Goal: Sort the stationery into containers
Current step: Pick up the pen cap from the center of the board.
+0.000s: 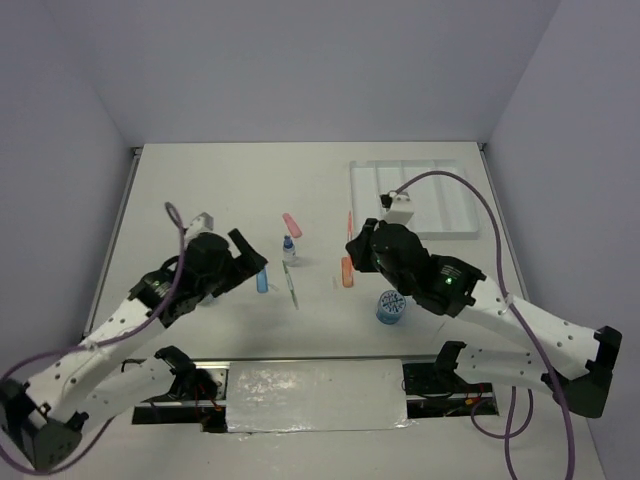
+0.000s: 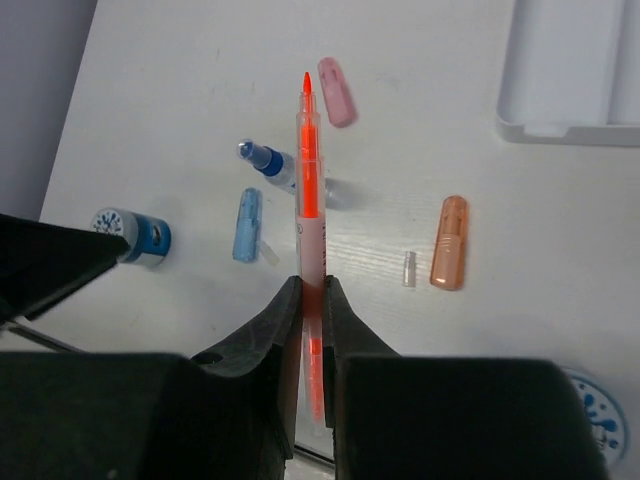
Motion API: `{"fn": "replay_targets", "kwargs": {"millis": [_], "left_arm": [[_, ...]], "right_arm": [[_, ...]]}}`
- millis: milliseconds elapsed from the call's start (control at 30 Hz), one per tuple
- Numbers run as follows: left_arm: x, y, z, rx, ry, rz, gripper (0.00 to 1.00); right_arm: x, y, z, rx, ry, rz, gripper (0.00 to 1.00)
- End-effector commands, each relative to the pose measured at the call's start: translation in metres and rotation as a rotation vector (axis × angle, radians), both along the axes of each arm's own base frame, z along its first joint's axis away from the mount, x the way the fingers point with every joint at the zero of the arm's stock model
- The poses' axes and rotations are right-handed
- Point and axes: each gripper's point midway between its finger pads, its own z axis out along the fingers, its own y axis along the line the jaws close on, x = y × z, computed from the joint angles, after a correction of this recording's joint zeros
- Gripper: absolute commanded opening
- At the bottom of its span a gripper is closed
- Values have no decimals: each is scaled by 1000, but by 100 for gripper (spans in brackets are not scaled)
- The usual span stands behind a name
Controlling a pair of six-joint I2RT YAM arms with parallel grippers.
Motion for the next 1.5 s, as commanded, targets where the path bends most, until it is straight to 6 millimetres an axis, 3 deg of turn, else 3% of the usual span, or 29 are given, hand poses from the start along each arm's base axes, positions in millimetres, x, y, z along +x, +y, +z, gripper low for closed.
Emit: {"fn": "replay_targets", "kwargs": {"millis": [0, 33, 67, 133, 167, 233, 267, 367, 467, 633, 767, 1467], "left_arm": [[16, -29, 8, -40, -6, 152, 99], [12, -40, 2, -42, 23, 161, 99], [14, -44, -15, 11, 73, 180, 95], [14, -46, -24, 51, 120, 232, 89], [16, -47, -40, 105, 168, 255, 88], [17, -54, -44, 121, 206, 277, 89], [13, -51, -58, 172, 254, 296, 87], [7, -52, -72, 196, 307, 344, 84], [10, -59, -85, 178, 319, 354, 73], [15, -60, -89, 196, 337, 414, 70], [19, -57, -92, 221, 335, 457, 60], [27, -51, -148, 333, 454, 526, 57]], "right_arm": [[-7, -33, 6, -78, -25, -56, 0], [-8, -38, 7, -86, -26, -64, 0], [-9, -41, 9, -83, -33, -65, 0], [-13, -48, 12, -79, -41, -69, 0], [-14, -50, 12, -78, -42, -68, 0], [-18, -55, 9, -80, -39, -68, 0], [-19, -57, 8, -82, -41, -72, 0], [-22, -63, 8, -82, -46, -72, 0], [-23, -67, 12, -75, -63, -71, 0], [-24, -65, 17, -66, -78, -49, 0], [-24, -62, 15, -69, -76, -37, 0], [-25, -46, 6, -78, -70, 38, 0]]}}
